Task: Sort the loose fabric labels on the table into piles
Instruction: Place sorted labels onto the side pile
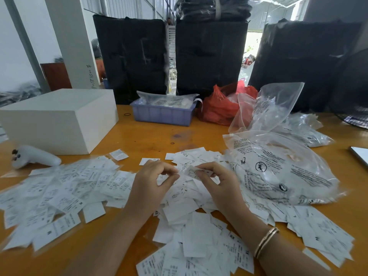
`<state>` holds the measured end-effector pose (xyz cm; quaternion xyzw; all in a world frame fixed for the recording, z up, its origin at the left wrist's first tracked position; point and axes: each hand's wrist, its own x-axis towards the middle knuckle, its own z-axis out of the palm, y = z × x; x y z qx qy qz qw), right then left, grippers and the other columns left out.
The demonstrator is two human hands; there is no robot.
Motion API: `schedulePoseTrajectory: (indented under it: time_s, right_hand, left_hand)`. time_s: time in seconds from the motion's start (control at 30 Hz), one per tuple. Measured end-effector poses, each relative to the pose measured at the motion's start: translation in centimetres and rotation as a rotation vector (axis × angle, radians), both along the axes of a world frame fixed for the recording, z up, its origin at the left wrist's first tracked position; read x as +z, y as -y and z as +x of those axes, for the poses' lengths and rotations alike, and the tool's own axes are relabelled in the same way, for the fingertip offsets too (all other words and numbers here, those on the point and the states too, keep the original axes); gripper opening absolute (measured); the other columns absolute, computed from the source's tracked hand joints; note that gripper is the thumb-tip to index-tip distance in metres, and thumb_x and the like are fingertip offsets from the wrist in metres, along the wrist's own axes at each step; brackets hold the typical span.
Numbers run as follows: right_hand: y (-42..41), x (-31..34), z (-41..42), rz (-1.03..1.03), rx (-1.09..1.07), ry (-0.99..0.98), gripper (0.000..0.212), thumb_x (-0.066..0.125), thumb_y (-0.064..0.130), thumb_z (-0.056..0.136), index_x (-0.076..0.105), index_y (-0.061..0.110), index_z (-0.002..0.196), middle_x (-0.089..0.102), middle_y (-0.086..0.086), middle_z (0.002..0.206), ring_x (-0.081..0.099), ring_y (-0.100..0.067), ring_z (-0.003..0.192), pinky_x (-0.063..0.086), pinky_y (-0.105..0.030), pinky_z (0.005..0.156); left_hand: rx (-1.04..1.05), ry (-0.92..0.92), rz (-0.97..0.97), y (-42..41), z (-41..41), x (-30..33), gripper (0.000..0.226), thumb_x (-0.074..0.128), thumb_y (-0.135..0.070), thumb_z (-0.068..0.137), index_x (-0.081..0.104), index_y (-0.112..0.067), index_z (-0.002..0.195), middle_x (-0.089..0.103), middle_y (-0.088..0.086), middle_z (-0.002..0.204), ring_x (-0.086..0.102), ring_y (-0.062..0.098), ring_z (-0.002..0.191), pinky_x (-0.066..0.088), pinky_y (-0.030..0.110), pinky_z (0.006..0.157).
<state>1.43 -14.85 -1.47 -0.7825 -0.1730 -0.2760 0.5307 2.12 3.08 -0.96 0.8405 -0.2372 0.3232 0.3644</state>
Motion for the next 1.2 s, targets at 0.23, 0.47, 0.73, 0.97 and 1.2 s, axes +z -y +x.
schedulePoseTrajectory:
  time_s: [0.23,0.47,0.73,0.97,1.2]
  right_hand:
    - [-0.11,-0.30,0.27,-0.070,-0.030,0.031,0.018,0.066,0.000,0.083,0.070,0.017,0.087,0.065,0.014,0.079,0.056,0.005,0.076,0.038,-0.005,0.068]
    - [-0.19,-0.43,0.36,-0.101,-0.023,-0.012,0.018,0.066,0.002,0.084,0.070,0.020,0.087,0.069,0.006,0.081,0.058,-0.003,0.080,0.039,-0.006,0.069]
    - [-0.36,-0.57,0.53,-0.296,-0.023,0.014,0.012,0.067,0.010,0.085,0.074,0.016,0.092,0.054,0.030,0.074,0.053,0.009,0.075,0.038,-0.005,0.068]
    - [0.08,0.10,0.01,0.103,-0.039,-0.115,0.022,0.058,0.012,0.092,0.059,0.033,0.085,0.065,0.015,0.076,0.064,-0.003,0.062,0.047,-0.023,0.054]
    - [-0.24,0.21,-0.20,0.350,0.088,-0.176,0.030,0.059,-0.001,0.088,0.059,0.025,0.103,0.067,0.005,0.083,0.063,-0.007,0.065,0.052,-0.018,0.064]
  left_hand:
    - [-0.013,-0.017,-0.025,0.03,-0.01,-0.16,0.011,0.070,-0.021,0.077,0.070,-0.013,0.085,0.060,-0.013,0.081,0.054,-0.003,0.080,0.045,0.006,0.074]
    - [-0.005,-0.016,-0.013,0.09,0.12,-0.29,0.012,0.075,-0.013,0.075,0.070,-0.013,0.086,0.058,-0.016,0.082,0.055,-0.001,0.079,0.044,0.004,0.076]
    - [-0.057,-0.032,-0.011,0.04,0.38,-0.49,0.012,0.072,-0.019,0.077,0.070,-0.018,0.089,0.054,-0.028,0.083,0.057,0.003,0.086,0.044,0.006,0.074]
    - [-0.081,-0.117,-0.165,-0.09,0.53,-0.44,0.016,0.068,-0.019,0.083,0.066,-0.034,0.086,0.064,-0.026,0.079,0.059,-0.007,0.087,0.044,0.003,0.071]
    - [-0.118,-0.200,-0.242,-0.15,0.63,-0.31,0.017,0.050,-0.039,0.085,0.066,-0.038,0.091,0.067,-0.025,0.073,0.060,-0.012,0.084,0.044,0.003,0.066]
